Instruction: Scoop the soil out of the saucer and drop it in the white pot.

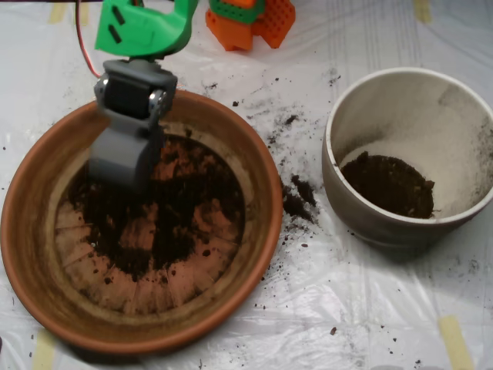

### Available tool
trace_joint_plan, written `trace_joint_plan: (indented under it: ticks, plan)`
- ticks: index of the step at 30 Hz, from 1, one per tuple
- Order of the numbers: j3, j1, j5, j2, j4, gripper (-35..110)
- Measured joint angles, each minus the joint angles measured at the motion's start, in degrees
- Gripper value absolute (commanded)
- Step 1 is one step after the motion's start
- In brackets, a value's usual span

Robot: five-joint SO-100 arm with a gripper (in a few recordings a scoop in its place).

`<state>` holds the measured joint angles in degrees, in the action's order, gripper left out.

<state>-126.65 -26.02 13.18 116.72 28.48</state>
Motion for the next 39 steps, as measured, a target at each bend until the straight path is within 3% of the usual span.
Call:
trace_joint_plan:
  ticks: [11,26,28,30,31,39]
  plan:
    - [4.7,19.7,-2.4,14.6,19.5,-1]
    - [34.5,42.9,-1.5,-3.6,39.4,0]
    - [38.0,45.7,-0.4,-6.5,42.1,6]
    - [41.1,48.0,0.4,-9.1,45.3,31]
    - [42.3,49.0,0.9,-9.9,46.8,36]
    - [42.7,49.9,1.8,-10.4,50.3,44]
